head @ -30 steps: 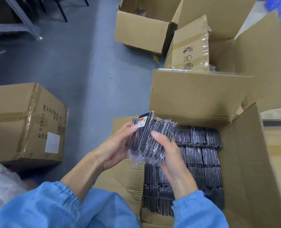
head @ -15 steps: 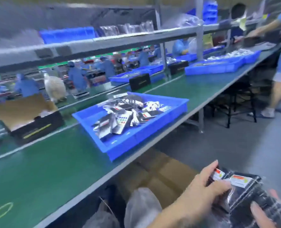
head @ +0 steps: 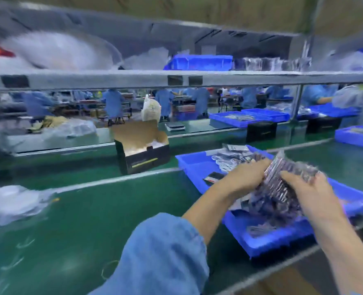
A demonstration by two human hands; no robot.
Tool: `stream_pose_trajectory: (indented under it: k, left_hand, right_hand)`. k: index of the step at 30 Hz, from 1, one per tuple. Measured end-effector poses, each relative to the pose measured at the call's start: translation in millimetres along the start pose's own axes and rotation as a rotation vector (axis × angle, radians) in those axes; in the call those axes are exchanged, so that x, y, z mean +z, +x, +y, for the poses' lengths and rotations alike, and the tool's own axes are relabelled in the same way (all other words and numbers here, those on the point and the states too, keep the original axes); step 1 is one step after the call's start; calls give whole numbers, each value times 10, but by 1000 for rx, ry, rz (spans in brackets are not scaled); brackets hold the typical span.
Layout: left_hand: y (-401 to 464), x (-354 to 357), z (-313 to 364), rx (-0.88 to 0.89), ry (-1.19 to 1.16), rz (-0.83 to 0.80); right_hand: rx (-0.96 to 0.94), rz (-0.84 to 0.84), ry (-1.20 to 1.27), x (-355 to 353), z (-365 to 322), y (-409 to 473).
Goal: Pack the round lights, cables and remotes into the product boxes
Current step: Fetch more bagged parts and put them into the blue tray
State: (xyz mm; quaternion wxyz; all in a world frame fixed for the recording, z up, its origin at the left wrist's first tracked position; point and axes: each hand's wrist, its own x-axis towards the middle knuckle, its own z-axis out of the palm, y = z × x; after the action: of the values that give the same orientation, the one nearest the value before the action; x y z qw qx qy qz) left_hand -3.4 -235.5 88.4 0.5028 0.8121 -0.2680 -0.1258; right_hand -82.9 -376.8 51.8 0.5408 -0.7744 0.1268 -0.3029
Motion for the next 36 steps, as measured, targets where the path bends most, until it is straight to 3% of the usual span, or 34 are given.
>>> stream_pose_trajectory:
  k: [2, 3, 5, 7, 9, 11, 13, 15, 18, 21, 22, 23, 24, 26, 28, 31, 33, 35, 36]
  left_hand:
    - [27, -240, -455, -108, 257, 89]
    - [37, -345, -550, -84, 277, 134]
    - [-40, -449, -578, -48, 0, 104]
    - [-134, -485, -539, 6, -89, -60]
    - [-238, -412, -562, 124, 171, -177]
    - [-292, -375, -571, 175, 451, -196]
    - [-239, -362, -577, 164, 508, -189]
    - [-226, -278, -603, 166, 478, -139]
    - [-293, -186, -700, 194, 385, -64]
    - [-243, -273, -675, 184, 30, -49]
    - [-199, -310, -648, 174, -64, -50]
    - [-141, -352, -609, 166, -95, -52]
    - [-59, -398, -579, 158, -58, -38]
    - [170, -517, -534, 107, -25, 22]
    - [476, -633, -496, 17, -231, 105]
    - [939, -781, -476, -29, -440, 172]
    - [1188, -831, -535, -80, -546, 238]
    - [1370, -841, -709, -151, -483, 376]
    - [1440, -830, -829, -190, -307, 465]
  right_hand:
    - [0, -123, -377, 146, -88, -113]
    - [-45, -176, -466, 211, -32, -94]
    - [-193, -187, -619, 252, -109, -42]
    - [-314, -300, -695, 355, -125, -62]
    - [-287, -370, -616, 434, -41, -97]
    - [-105, -368, -444, 281, -47, -70]
    - [38, -427, -338, 204, -98, -58]
    - [-23, -431, -394, 282, -57, -96]
    - [-207, -242, -466, 517, -65, -77]
    - [-457, -85, -714, 585, -69, 4]
    - [-471, -85, -638, 561, -228, 19]
    - [-482, 27, -633, 530, -344, 95]
    - [-467, 35, -659, 472, -417, 193]
    - [-338, -182, -684, 392, -555, 478]
    - [-235, -303, -659, 357, -584, 925]
    - [-265, -195, -583, 448, -566, 1467]
    - [-189, -137, -434, 588, -421, 1708]
    - [-81, -110, -466, 814, -200, 1893]
    - [-33, -100, -559, 930, -85, 1959]
